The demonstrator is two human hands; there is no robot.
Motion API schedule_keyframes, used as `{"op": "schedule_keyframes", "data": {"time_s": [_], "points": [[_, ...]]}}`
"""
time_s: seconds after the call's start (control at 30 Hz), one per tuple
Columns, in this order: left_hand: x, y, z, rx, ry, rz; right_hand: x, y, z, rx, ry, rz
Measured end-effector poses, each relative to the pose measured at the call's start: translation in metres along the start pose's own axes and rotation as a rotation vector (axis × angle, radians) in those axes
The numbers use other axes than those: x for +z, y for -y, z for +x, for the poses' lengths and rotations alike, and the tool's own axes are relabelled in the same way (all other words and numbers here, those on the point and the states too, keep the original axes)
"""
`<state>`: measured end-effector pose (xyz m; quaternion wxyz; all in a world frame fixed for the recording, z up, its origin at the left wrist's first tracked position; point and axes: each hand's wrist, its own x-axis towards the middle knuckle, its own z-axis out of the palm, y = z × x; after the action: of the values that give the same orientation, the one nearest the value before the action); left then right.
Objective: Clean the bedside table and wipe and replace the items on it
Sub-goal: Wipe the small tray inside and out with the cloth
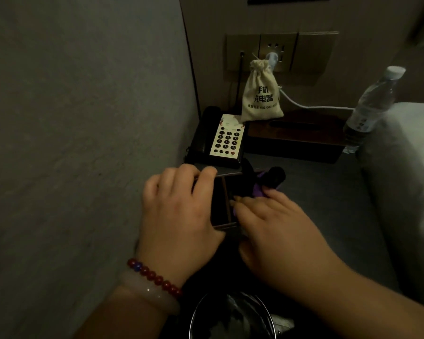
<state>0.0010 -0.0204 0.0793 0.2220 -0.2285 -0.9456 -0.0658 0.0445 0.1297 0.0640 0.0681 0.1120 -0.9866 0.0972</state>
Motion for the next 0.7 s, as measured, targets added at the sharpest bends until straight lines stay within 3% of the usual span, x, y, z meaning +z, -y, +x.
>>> {"op": "schedule_keyframes", "data": {"time_s": [0.1, 0.17, 0.23, 0.33, 0.43, 0.7], "points": [[0.005, -0.012, 0.001, 0.023, -0.025, -0.025, 0.000, 0.026, -0.003, 0.222, -0.124, 0.246], [0.004, -0.011, 0.002, 0.050, -0.049, -0.011, -0.001, 0.028, -0.005, 0.260, -0.166, 0.498], [-0.001, -0.005, -0.001, 0.062, -0.064, -0.002, -0.004, 0.016, -0.012, 0.122, -0.077, 0.404], [-0.005, -0.002, -0.008, 0.081, -0.036, -0.001, -0.013, -0.013, -0.015, -0.080, 0.142, -0.020], [-0.009, -0.003, -0.004, 0.053, -0.013, -0.012, -0.024, -0.025, -0.007, -0.053, 0.176, -0.217], [-0.011, -0.003, 0.004, 0.064, 0.012, -0.041, -0.005, 0.023, 0.000, 0.204, -0.032, 0.098]]}}
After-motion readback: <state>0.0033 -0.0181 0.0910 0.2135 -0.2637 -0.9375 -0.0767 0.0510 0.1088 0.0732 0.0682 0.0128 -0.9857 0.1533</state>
